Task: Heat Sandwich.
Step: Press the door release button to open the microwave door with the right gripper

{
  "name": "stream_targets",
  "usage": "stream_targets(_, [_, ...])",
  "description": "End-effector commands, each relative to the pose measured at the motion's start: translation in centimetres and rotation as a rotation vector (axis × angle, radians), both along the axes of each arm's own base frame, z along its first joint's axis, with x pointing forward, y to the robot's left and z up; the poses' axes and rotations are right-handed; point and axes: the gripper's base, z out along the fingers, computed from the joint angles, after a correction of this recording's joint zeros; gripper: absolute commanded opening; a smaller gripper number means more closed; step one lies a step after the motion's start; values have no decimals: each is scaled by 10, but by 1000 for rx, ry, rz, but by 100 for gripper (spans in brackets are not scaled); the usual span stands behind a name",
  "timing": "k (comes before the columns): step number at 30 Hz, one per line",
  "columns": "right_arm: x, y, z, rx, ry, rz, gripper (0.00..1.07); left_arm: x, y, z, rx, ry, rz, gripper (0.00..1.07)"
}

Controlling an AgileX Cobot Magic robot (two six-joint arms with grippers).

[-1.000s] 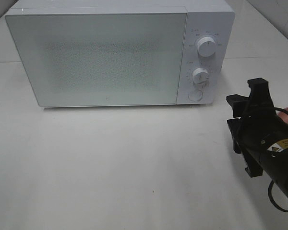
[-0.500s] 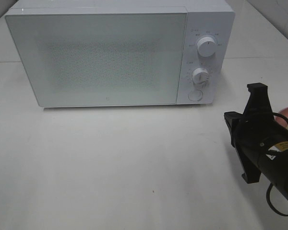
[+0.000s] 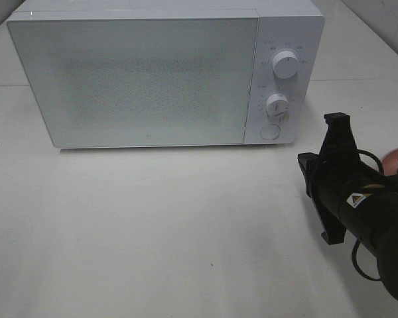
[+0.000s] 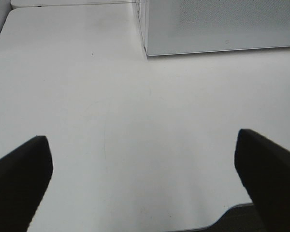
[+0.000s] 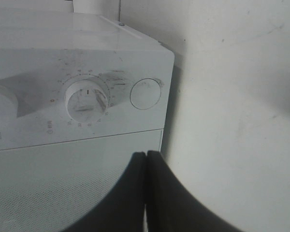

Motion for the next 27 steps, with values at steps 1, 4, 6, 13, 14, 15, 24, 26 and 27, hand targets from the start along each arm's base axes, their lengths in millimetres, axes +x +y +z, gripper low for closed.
stream_targets(1, [13,5,0,22,-9,27,0,-3,0,0,-4,-28,3,98])
stream_targets(4, [22,7,-3,29,1,20,0,-3,0,0,-4,-28,3,98])
stream_targets(6, [27,8,-4,38,-1,13,0,-3,0,0,-4,-28,3,98])
stream_targets(13, [48,12,-11,46,5,24,0,-3,0,0,-4,-28,3,98])
stream_targets(14, [51,12,-12,46,7,17,0,-3,0,0,-4,-28,3,98])
stream_targets(15, [54,13,-13,50,7,15,0,-3,0,0,-4,-28,3,98])
stream_targets(24, [82,16,-23,67,10,-16,0,-3,0,0,-3,-28,3,98])
stream_targets(26, [92,16,-27,69,14,-23,0,-3,0,0,-3,-28,3,98])
stream_targets(27, [94,16,-29,70,22,-27,0,-3,0,0,-3,-28,3,98])
